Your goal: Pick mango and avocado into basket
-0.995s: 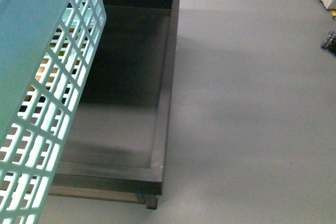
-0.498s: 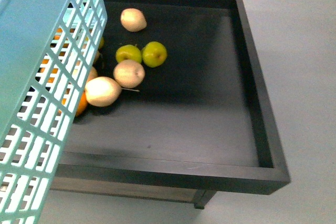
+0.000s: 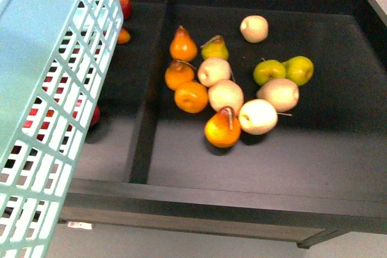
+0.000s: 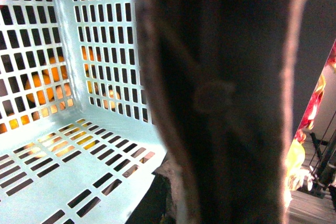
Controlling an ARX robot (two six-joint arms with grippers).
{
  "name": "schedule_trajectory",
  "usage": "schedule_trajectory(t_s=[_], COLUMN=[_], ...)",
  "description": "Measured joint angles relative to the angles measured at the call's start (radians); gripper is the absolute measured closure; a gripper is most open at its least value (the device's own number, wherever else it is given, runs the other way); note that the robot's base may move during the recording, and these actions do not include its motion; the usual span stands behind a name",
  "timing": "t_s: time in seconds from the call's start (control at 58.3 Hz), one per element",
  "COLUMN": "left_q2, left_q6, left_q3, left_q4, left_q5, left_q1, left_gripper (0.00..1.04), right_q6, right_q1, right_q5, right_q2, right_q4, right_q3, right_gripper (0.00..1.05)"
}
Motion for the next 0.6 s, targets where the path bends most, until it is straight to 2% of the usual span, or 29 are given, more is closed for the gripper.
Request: schedule_trajectory(t_s=[0.601], left_q2=[0.0], left_q6=[0.0], left_q3=[0.0], left_q4=[0.0], left_q5=[0.002], left_q1=[0.0], left_gripper=[1.01], right_q6=[0.0], right_q1=[0.0], right_q5=[0.001], right_q2=[0.0], right_q4=[0.0], right_q3=[0.0], right_gripper=[0.09])
